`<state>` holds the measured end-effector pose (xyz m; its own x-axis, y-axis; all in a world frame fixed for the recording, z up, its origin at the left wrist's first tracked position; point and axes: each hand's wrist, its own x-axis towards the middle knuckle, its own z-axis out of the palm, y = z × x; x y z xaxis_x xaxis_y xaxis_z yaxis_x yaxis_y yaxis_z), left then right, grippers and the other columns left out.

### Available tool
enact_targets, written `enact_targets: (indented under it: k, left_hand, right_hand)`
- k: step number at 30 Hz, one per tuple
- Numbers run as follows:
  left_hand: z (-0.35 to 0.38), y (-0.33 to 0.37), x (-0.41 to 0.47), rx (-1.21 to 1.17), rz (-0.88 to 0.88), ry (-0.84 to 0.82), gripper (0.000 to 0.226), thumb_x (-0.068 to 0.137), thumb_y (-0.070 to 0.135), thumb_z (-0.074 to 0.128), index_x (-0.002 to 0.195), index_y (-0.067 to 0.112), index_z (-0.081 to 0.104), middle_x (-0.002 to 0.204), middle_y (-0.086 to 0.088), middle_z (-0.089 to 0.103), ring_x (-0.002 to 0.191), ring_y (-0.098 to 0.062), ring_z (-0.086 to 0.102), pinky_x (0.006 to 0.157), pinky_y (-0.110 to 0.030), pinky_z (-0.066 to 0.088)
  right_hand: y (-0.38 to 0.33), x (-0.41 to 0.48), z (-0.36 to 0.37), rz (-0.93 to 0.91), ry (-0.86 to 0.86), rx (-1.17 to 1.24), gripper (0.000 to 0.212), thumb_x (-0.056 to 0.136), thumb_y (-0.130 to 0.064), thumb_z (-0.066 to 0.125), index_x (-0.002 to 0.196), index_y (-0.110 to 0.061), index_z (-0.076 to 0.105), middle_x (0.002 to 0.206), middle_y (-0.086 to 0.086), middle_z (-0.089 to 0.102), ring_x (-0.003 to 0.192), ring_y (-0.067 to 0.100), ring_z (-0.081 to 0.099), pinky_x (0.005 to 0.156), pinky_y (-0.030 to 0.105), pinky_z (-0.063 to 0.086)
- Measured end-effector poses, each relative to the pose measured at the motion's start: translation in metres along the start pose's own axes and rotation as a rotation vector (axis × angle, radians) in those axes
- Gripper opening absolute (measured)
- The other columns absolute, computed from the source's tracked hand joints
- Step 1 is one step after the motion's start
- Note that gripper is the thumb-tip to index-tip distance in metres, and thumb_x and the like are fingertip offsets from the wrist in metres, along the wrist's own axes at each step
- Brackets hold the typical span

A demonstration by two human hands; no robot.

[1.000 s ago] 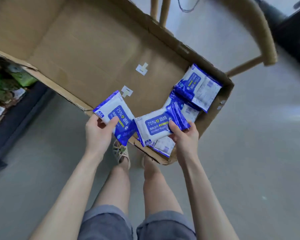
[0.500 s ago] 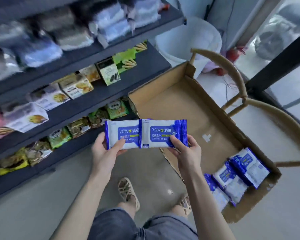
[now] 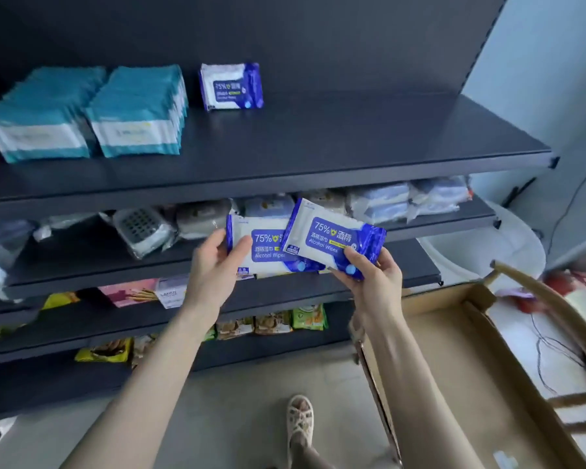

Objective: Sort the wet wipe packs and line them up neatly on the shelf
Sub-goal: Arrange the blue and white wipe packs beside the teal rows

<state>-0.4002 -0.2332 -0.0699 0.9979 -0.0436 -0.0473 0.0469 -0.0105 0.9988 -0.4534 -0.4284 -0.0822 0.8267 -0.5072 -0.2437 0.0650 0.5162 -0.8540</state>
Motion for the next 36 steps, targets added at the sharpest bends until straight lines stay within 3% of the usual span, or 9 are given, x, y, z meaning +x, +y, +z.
enact_targets:
  k: [3, 7, 12, 15, 20, 22, 27, 30, 36]
  left_hand:
    - [-0.012, 0.031, 0.049, 0.037, 0.081, -0.004, 0.008, 0.091, 0.011, 0.06, 0.094, 0.018, 0.061, 0.093, 0.001, 0.072, 0.083, -0.011, 0.068, 0.076, -0.032, 0.055]
    - [-0.02, 0.068, 0.116, 0.17, 0.17, -0.048, 0.019, 0.086, 0.004, 0.065, 0.091, 0.02, 0.057, 0.092, 0.002, 0.069, 0.078, -0.002, 0.066, 0.069, -0.022, 0.056]
    - [-0.023, 0.103, 0.199, 0.405, 0.212, -0.064, 0.028, 0.083, 0.005, 0.068, 0.101, 0.019, 0.053, 0.097, 0.003, 0.066, 0.091, -0.012, 0.063, 0.078, -0.03, 0.052]
    - [-0.02, 0.121, 0.247, 0.483, 0.225, -0.072, 0.022, 0.085, 0.007, 0.066, 0.095, 0.021, 0.054, 0.096, 0.0, 0.068, 0.091, -0.017, 0.066, 0.079, -0.035, 0.054]
    - [-0.026, 0.131, 0.321, 0.715, 0.223, -0.055, 0.027, 0.086, 0.017, 0.067, 0.109, 0.016, 0.054, 0.093, -0.017, 0.067, 0.076, -0.023, 0.058, 0.072, -0.036, 0.047]
    - [-0.027, 0.133, 0.347, 0.781, 0.195, -0.055, 0.03, 0.084, 0.015, 0.068, 0.111, 0.013, 0.055, 0.096, -0.021, 0.067, 0.079, -0.025, 0.058, 0.077, -0.043, 0.049]
    - [-0.029, 0.134, 0.395, 0.967, 0.195, -0.084, 0.026, 0.081, 0.011, 0.07, 0.104, 0.013, 0.056, 0.105, -0.006, 0.059, 0.08, -0.021, 0.052, 0.065, -0.03, 0.037]
    - [-0.033, 0.134, 0.419, 1.039, 0.193, -0.1, 0.026, 0.08, 0.011, 0.071, 0.1, 0.019, 0.056, 0.12, -0.011, 0.055, 0.095, -0.02, 0.047, 0.073, -0.027, 0.034]
    - [-0.043, 0.139, 0.441, 1.129, 0.204, -0.232, 0.051, 0.07, 0.016, 0.081, 0.117, 0.014, 0.06, 0.121, -0.007, 0.056, 0.105, -0.018, 0.05, 0.082, -0.027, 0.04]
  right_hand:
    - [-0.02, 0.037, 0.045, -0.075, -0.079, -0.039, 0.019, 0.085, -0.001, 0.065, 0.103, -0.003, 0.059, 0.092, 0.005, 0.071, 0.085, 0.019, 0.071, 0.062, 0.027, 0.058]
    - [-0.042, 0.091, 0.094, -0.178, -0.168, -0.102, 0.023, 0.085, -0.002, 0.066, 0.107, 0.0, 0.06, 0.098, 0.009, 0.072, 0.086, 0.021, 0.071, 0.067, 0.03, 0.058]
    - [-0.059, 0.165, 0.147, -0.213, -0.235, -0.177, 0.021, 0.085, 0.001, 0.065, 0.105, 0.0, 0.059, 0.097, 0.01, 0.071, 0.081, 0.018, 0.07, 0.064, 0.027, 0.057]
    - [-0.065, 0.207, 0.174, -0.241, -0.267, -0.239, 0.015, 0.084, 0.002, 0.066, 0.094, -0.008, 0.059, 0.09, 0.004, 0.071, 0.077, 0.016, 0.07, 0.062, 0.024, 0.056]
    - [-0.057, 0.269, 0.208, -0.258, -0.298, -0.349, 0.018, 0.083, -0.001, 0.068, 0.094, -0.012, 0.059, 0.095, 0.004, 0.07, 0.087, 0.02, 0.068, 0.077, 0.032, 0.057]
    - [-0.051, 0.287, 0.221, -0.257, -0.307, -0.386, 0.019, 0.084, -0.001, 0.068, 0.095, -0.014, 0.058, 0.095, 0.003, 0.07, 0.087, 0.02, 0.068, 0.08, 0.033, 0.056]
    - [-0.043, 0.318, 0.243, -0.308, -0.343, -0.454, 0.021, 0.085, 0.002, 0.065, 0.093, -0.017, 0.059, 0.092, 0.002, 0.069, 0.082, 0.015, 0.066, 0.077, 0.024, 0.055]
    - [-0.035, 0.333, 0.252, -0.298, -0.326, -0.517, 0.022, 0.083, 0.001, 0.068, 0.088, -0.018, 0.059, 0.093, 0.004, 0.07, 0.084, 0.018, 0.067, 0.077, 0.028, 0.056]
    - [-0.015, 0.35, 0.272, -0.306, -0.318, -0.729, 0.025, 0.076, -0.005, 0.076, 0.09, -0.019, 0.061, 0.098, 0.003, 0.071, 0.089, 0.018, 0.069, 0.082, 0.039, 0.057]
